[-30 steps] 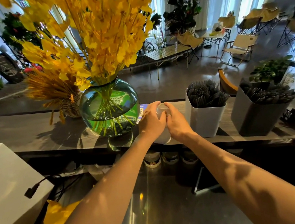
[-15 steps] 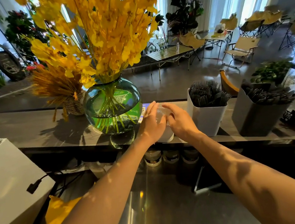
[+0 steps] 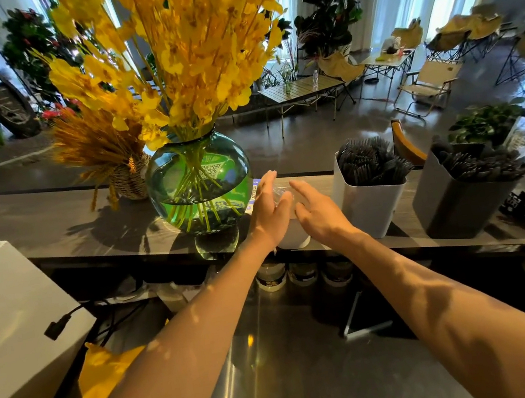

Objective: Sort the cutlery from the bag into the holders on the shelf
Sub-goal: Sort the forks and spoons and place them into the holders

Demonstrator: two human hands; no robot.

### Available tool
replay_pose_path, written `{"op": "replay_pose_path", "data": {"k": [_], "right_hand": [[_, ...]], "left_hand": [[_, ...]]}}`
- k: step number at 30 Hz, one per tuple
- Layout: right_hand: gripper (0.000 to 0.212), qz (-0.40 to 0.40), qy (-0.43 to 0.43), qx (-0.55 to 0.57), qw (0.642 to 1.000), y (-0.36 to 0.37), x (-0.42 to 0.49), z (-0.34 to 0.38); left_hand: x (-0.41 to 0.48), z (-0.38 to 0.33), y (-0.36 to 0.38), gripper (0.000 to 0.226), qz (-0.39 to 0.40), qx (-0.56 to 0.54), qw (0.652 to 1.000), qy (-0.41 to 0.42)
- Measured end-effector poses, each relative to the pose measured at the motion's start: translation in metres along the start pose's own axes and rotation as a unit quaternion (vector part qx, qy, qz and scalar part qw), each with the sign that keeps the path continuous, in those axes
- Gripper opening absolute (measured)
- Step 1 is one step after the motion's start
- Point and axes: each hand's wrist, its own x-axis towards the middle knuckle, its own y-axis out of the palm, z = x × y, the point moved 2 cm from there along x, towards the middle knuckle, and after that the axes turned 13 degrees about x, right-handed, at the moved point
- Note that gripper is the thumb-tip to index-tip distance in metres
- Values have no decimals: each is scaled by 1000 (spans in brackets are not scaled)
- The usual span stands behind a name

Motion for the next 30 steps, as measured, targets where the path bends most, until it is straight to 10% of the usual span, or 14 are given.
{"op": "replay_pose_path", "data": {"k": [13,30], "right_hand": [[50,-3,-42,-87,995,4,-7,-13],[72,-39,-55,-134,989,31,-36,-10]], "left_hand": [[2,6,3,59,74,230,969,49],[-3,14,-8,77,52,-117,986,-104]]}}
